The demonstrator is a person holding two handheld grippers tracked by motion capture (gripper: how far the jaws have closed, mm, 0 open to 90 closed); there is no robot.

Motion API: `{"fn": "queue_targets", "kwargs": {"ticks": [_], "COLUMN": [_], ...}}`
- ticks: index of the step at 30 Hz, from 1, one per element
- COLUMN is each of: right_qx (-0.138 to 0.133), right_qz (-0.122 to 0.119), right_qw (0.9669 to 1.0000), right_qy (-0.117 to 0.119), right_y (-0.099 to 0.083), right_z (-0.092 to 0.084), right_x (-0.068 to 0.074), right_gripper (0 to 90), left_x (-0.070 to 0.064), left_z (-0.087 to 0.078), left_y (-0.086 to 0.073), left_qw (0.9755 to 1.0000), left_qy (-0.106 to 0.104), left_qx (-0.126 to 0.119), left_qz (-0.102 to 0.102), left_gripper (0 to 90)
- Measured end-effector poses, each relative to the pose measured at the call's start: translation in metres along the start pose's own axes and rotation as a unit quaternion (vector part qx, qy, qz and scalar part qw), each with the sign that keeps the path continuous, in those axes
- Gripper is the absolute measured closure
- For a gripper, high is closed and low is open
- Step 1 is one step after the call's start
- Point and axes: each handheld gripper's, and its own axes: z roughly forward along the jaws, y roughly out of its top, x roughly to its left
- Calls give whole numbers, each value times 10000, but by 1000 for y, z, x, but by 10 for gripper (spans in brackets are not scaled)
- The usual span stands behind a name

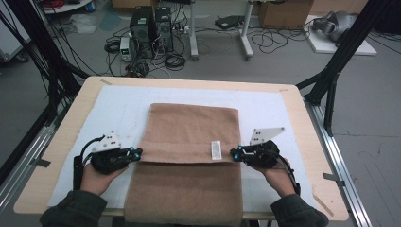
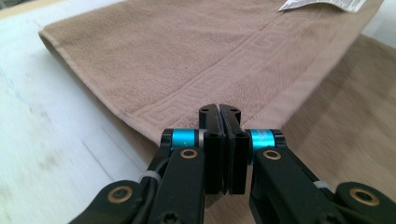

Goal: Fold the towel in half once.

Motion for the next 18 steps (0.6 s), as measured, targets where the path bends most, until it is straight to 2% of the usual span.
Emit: {"fn": "queue_targets", "kwargs": {"ticks": [2,5,7,10,11,12,13,14,15,16,18], "right_qx": [-9,55,92,108,150,186,141,98,57,4,-81], "right_qz": [-68,-244,-354,-439,-476,-553,-521,-474,-383,-304,-202], "right_qw": [9999,9993,9984,9965,9962,9957,9955,9955,9959,9963,9978], "right_qy": [116,278,420,704,715,725,783,820,814,807,626], "right_y": [-4,-6,-7,-8,-9,-11,-12,-13,-14,-14,-14], "right_z": [-3,-7,-10,-14,-14,-13,-13,-12,-12,-12,-11], "right_x": [12,30,40,52,56,60,59,58,55,50,41], "right_gripper": [854,858,861,863,854,801,729,678,647,642,598], "left_x": [-11,-31,-42,-52,-54,-54,-53,-50,-47,-45,-38], "left_z": [-9,-26,-36,-46,-48,-49,-48,-46,-44,-41,-34], "left_y": [-7,-19,-26,-34,-37,-39,-39,-39,-38,-36,-31], "left_qw": [10000,9998,9998,9998,9996,9994,9995,9995,9997,9998,9997], "left_qy": [-6,-35,-61,-75,-146,-192,-174,-130,-58,33,66], "left_qx": [3,24,9,36,118,161,172,224,209,184,118], "left_qz": [32,205,170,192,223,217,219,184,82,120,207], "left_gripper": [880,880,881,881,879,869,811,701,610,530,499]}}
